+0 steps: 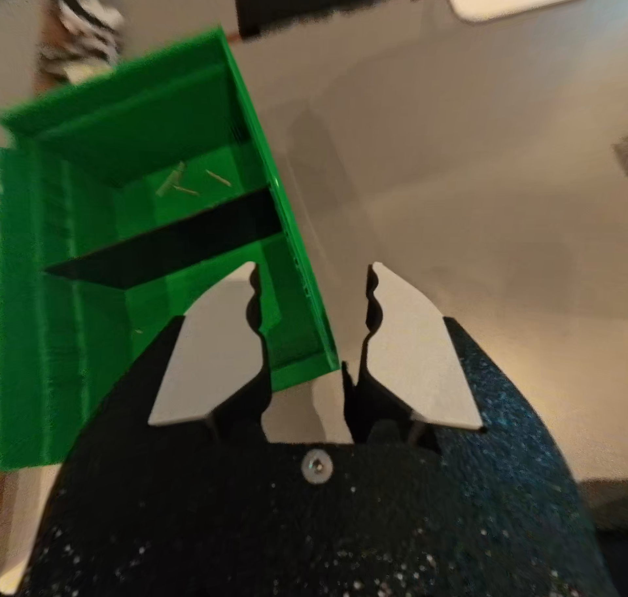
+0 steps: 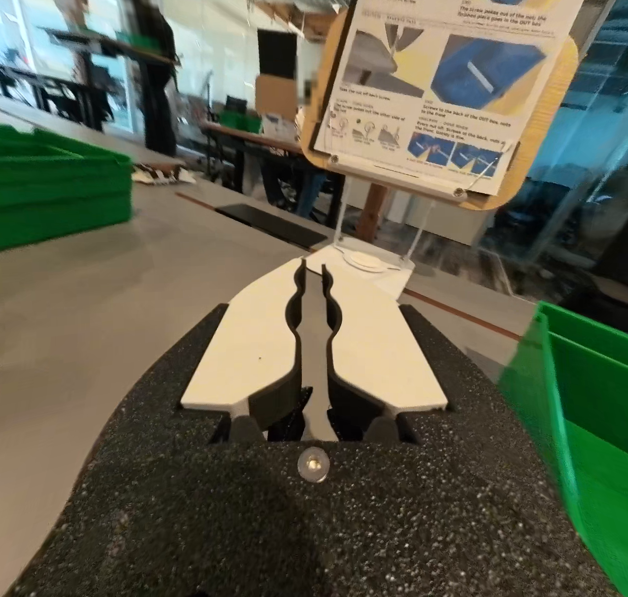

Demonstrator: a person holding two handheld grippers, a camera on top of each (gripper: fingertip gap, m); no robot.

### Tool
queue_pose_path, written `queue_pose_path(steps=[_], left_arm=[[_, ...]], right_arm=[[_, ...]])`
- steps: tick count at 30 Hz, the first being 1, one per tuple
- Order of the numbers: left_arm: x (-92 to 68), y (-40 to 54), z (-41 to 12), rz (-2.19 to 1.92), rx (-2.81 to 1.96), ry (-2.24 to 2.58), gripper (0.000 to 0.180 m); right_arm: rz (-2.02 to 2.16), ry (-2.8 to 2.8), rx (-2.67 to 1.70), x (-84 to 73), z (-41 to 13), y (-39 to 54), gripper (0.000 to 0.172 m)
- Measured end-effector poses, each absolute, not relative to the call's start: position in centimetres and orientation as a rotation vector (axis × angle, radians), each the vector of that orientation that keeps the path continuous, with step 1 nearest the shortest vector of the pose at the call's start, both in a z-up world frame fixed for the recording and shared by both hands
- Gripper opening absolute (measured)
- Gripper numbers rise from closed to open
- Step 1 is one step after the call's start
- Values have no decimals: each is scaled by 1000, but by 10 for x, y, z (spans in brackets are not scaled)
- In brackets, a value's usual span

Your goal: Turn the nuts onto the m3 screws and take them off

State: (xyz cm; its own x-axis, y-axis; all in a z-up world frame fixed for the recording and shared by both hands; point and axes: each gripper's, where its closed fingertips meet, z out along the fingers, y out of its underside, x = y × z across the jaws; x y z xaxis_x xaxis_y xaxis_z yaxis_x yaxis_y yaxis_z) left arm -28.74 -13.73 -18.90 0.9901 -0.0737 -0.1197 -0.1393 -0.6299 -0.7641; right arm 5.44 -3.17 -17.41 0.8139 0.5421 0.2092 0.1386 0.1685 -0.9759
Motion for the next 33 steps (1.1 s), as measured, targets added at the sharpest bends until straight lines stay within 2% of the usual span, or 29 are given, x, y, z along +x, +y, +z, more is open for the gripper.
queue_pose_path(steps=[1, 4, 5, 7, 9, 16, 22, 27, 33], left_arm=[[-285, -138, -174, 116, -2185, 157, 65], [-262, -135, -139, 133, -1966, 253, 74], [-248, -133, -131, 109, -1894, 311, 69], [-215, -132, -121, 44, -1729, 447, 45], [-196, -123, -124, 48, -1635, 517, 41], [-147, -55, -174, -188, -1636, 611, 34], [-138, -2, -189, -385, -1569, 572, 49], [-141, 27, -216, -435, -1609, 555, 49], [-150, 28, -222, -448, -1604, 561, 47]], right_arm=[[348, -589, -1387, 51, -175, -33, 10], [445, -582, -1382, 38, -180, -36, 16], [472, -585, -1390, 34, -184, -35, 20], [538, -610, -1401, 22, -192, -36, 30], [573, -621, -1405, 16, -199, -35, 35], [554, -518, -1490, 25, -207, -16, 34], [427, -546, -1515, 3, -204, 9, 30], [285, -595, -1429, -21, -201, 36, 25], [194, -653, -1368, -37, -206, 46, 17]])
